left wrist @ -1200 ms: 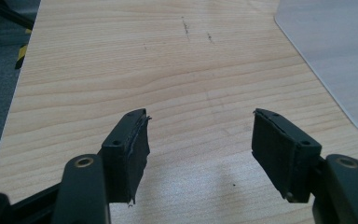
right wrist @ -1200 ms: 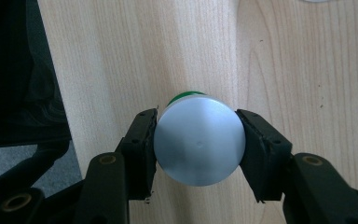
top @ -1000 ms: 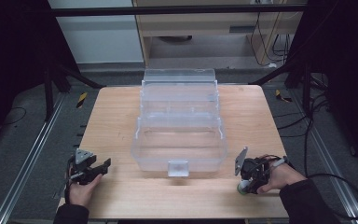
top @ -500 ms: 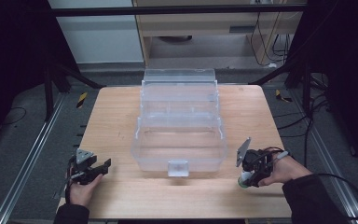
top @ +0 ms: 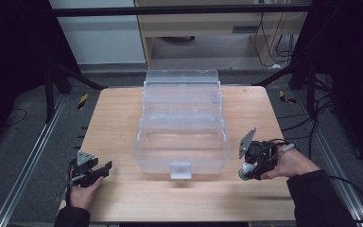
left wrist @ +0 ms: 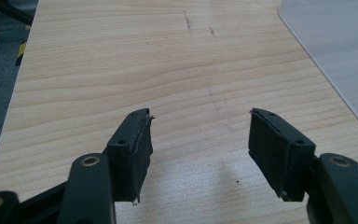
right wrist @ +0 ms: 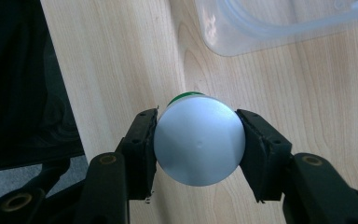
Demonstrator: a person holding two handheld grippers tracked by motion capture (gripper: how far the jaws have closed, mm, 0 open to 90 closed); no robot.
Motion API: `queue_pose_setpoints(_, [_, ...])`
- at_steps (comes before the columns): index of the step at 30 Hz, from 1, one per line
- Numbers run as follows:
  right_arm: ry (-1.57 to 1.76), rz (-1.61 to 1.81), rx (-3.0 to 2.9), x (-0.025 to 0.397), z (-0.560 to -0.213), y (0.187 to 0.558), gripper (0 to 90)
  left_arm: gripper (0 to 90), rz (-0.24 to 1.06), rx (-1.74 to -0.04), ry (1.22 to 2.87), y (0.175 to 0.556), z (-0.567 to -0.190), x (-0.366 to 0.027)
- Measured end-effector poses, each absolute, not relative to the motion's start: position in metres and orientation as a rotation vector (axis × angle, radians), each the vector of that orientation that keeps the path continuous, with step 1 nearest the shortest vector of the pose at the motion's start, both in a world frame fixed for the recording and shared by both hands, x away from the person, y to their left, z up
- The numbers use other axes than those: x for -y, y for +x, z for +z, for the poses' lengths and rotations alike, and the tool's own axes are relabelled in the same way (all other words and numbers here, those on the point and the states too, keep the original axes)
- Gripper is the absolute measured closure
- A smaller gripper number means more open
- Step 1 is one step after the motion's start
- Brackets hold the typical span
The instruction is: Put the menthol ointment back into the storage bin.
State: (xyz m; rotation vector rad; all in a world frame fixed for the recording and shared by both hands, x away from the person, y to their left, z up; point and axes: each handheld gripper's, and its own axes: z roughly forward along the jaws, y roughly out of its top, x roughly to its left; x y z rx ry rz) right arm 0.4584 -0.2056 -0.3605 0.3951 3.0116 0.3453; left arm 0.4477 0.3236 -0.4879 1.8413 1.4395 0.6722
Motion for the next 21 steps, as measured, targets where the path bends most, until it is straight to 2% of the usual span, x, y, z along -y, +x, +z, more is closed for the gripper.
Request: queue_pose_setpoints(21, [0.372, 0.375, -2.998, 0.189, -0.316, 0.472, 50.5, 39.4, 0.663, -1.445, 1.849, 0.449, -0.489, -0.323])
